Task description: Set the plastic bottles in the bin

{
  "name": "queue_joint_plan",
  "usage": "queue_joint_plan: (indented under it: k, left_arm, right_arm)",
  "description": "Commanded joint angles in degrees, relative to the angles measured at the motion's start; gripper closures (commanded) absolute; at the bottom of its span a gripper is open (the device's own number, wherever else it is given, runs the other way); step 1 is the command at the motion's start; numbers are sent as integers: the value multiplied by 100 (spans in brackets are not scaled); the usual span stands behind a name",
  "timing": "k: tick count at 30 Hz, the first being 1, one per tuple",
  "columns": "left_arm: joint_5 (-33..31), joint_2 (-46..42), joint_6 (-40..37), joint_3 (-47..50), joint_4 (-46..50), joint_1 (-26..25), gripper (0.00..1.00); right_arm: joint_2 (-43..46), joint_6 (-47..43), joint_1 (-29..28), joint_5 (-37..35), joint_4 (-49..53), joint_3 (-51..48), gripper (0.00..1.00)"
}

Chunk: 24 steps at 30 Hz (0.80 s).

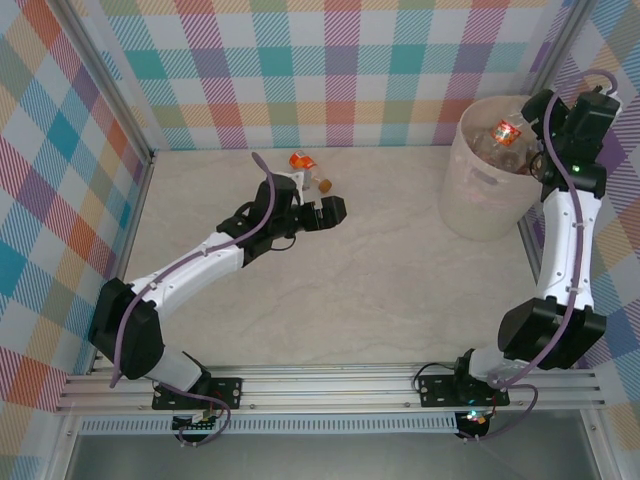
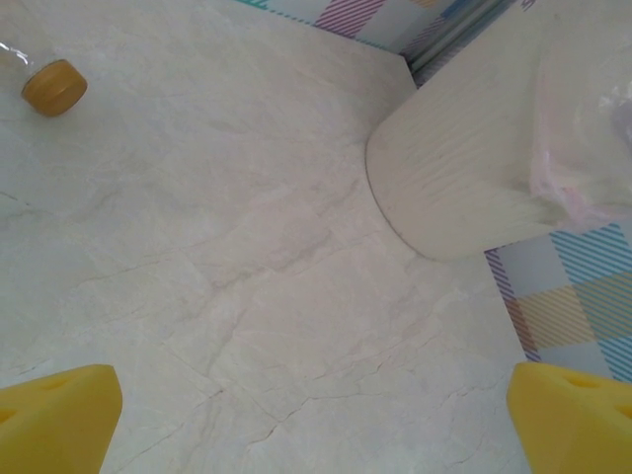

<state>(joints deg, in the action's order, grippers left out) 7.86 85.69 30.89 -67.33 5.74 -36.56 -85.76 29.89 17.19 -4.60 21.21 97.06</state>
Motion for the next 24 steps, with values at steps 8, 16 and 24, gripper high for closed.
queue_joint_plan:
  k: [8, 16, 24]
  left_arm:
    - [66, 88, 110, -123, 52, 52, 0]
    - [125, 184, 109, -174, 112, 61, 0]
    - [9, 386, 157, -324, 308, 61, 0]
  right_arm:
    - [-1474, 157, 13, 2791, 277, 900, 13]
    - [-2062, 210, 39, 1085, 1265, 1484, 12]
    - [-1529, 30, 39, 1356, 902, 1277, 11]
